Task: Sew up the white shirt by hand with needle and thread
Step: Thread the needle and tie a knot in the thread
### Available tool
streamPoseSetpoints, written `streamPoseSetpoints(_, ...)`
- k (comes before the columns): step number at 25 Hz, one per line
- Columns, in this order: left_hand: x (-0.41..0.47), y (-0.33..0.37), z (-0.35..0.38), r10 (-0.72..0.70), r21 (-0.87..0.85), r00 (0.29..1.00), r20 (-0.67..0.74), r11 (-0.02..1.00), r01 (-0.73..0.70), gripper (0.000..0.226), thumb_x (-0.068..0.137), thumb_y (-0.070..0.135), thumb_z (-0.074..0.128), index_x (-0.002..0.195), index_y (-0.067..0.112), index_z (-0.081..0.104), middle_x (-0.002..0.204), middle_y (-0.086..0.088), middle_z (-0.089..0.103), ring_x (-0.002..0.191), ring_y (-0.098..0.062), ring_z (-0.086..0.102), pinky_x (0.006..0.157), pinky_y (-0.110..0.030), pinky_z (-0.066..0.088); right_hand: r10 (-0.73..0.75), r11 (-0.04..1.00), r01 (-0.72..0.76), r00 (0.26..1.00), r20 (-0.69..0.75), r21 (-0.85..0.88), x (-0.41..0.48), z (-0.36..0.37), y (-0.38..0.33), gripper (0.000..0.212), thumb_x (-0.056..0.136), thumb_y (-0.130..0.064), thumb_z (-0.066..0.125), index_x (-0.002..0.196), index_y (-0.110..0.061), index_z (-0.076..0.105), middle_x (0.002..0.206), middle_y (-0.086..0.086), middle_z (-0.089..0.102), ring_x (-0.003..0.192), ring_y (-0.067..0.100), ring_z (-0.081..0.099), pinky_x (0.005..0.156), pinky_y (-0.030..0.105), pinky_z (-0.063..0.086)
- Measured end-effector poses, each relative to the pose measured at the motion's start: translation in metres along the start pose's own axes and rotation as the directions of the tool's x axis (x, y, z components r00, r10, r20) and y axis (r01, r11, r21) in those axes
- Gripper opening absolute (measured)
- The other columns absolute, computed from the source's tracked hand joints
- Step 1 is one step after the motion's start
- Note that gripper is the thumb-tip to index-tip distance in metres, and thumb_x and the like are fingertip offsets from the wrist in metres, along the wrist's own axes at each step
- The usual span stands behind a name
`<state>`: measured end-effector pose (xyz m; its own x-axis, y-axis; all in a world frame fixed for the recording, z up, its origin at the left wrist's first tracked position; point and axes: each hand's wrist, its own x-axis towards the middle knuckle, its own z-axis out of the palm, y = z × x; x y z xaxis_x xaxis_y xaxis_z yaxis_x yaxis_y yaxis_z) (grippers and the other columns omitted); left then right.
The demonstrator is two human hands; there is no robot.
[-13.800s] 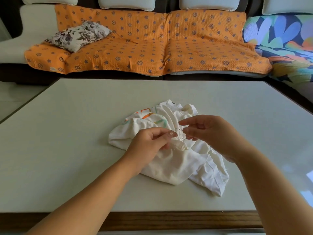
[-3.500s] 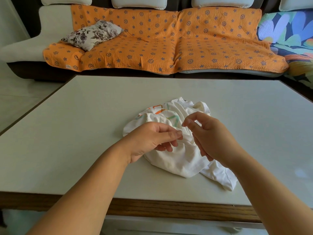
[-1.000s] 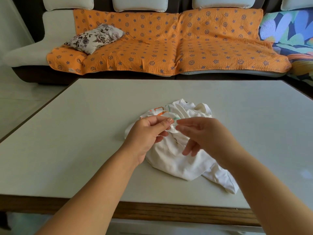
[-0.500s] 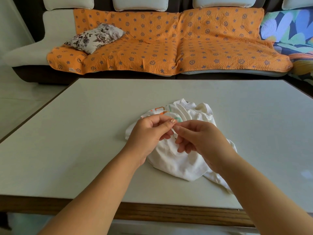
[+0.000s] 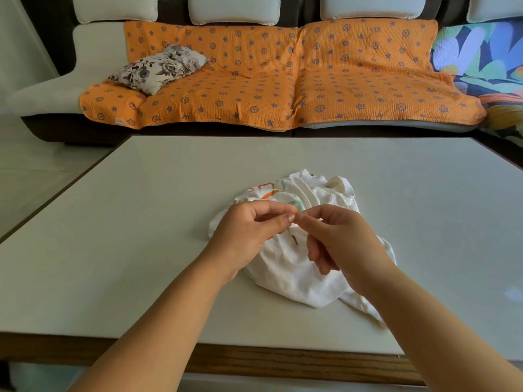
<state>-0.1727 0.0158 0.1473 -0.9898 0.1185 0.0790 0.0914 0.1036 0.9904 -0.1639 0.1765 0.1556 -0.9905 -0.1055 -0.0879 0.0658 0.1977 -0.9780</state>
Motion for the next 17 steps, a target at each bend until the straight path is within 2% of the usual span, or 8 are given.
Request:
streamPoseSetpoints(4, 0.0001, -0.0023, -0.0024, -0.011, 0.051, 0.998, 0.059, 0.999, 0.008, 0.02, 0.086, 0.012, 0.071, 0.1, 0.027, 0.072, 0.067, 0.012, 0.061, 0.067, 0.0, 0.059, 0.071, -0.011, 0.045, -0.018, 1.0, 0.018, 0.999, -0.032, 0.006, 0.0007, 0.0011, 0.0012, 0.02, 0.095, -0.033, 0.061, 0.089, -0.015, 0.067, 0.041, 0.002, 0.052, 0.029, 0.015, 0.038, 0.036, 0.017, 0.03)
streamPoseSetpoints(7, 0.0003, -0.0032, -0.0026, -0.063, 0.042, 0.993, 0.103, 0.997, 0.059, 0.022, 0.087, 0.016, 0.071, 0.104, 0.029, 0.07, 0.073, 0.009, 0.065, 0.074, -0.005, 0.062, 0.078, -0.019, 0.05, -0.026, 0.999, 0.028, 0.999, -0.034, 0.041, 0.0021, 0.001, 0.0029, 0.019, 0.094, -0.033, 0.061, 0.09, -0.017, 0.068, 0.038, 0.002, 0.047, 0.028, 0.016, 0.034, 0.036, 0.019, 0.027)
streamPoseSetpoints(10, -0.0021, -0.0001, -0.0017, -0.163, -0.016, 0.974, 0.157, 0.986, 0.168, 0.015, 0.09, 0.018, 0.066, 0.101, 0.027, 0.072, 0.082, 0.007, 0.07, 0.078, -0.006, 0.065, 0.082, -0.024, 0.052, 0.002, 0.991, -0.004, 1.0, 0.015, 0.135, 0.0056, -0.0024, 0.0065, 0.02, 0.096, -0.029, 0.059, 0.094, -0.012, 0.069, 0.038, 0.003, 0.042, 0.028, 0.015, 0.029, 0.036, 0.02, 0.023)
streamPoseSetpoints(12, -0.0028, 0.0014, -0.0019, -0.207, -0.037, 0.962, 0.177, 0.976, 0.216, 0.013, 0.092, 0.019, 0.064, 0.094, 0.026, 0.074, 0.077, 0.009, 0.069, 0.075, -0.007, 0.065, 0.084, -0.027, 0.051, 0.013, 0.972, -0.032, 0.996, 0.083, 0.231, 0.0073, -0.0052, 0.0082, 0.022, 0.098, -0.025, 0.056, 0.096, -0.007, 0.067, 0.039, 0.004, 0.04, 0.027, 0.013, 0.025, 0.034, 0.019, 0.021)
streamPoseSetpoints(14, -0.0025, 0.0015, -0.0024, -0.229, -0.075, 0.953, 0.2, 0.966, 0.247, 0.015, 0.093, 0.018, 0.062, 0.091, 0.025, 0.075, 0.07, 0.01, 0.067, 0.071, -0.007, 0.064, 0.081, -0.027, 0.05, 0.021, 0.954, -0.063, 0.99, 0.141, 0.294, 0.0078, -0.0067, 0.0087, 0.021, 0.099, -0.023, 0.053, 0.095, -0.006, 0.064, 0.039, 0.004, 0.038, 0.025, 0.011, 0.023, 0.033, 0.016, 0.02)
streamPoseSetpoints(17, -0.002, 0.0007, -0.002, -0.251, -0.154, 0.942, 0.224, 0.945, 0.288, 0.015, 0.093, 0.016, 0.061, 0.098, 0.019, 0.075, 0.067, 0.007, 0.062, 0.065, -0.007, 0.061, 0.071, -0.024, 0.048, 0.02, 0.949, -0.072, 0.986, 0.168, 0.305, 0.0082, -0.0069, 0.0091, 0.02, 0.1, -0.024, 0.052, 0.097, -0.007, 0.063, 0.041, 0.005, 0.037, 0.025, 0.011, 0.023, 0.032, 0.016, 0.019)
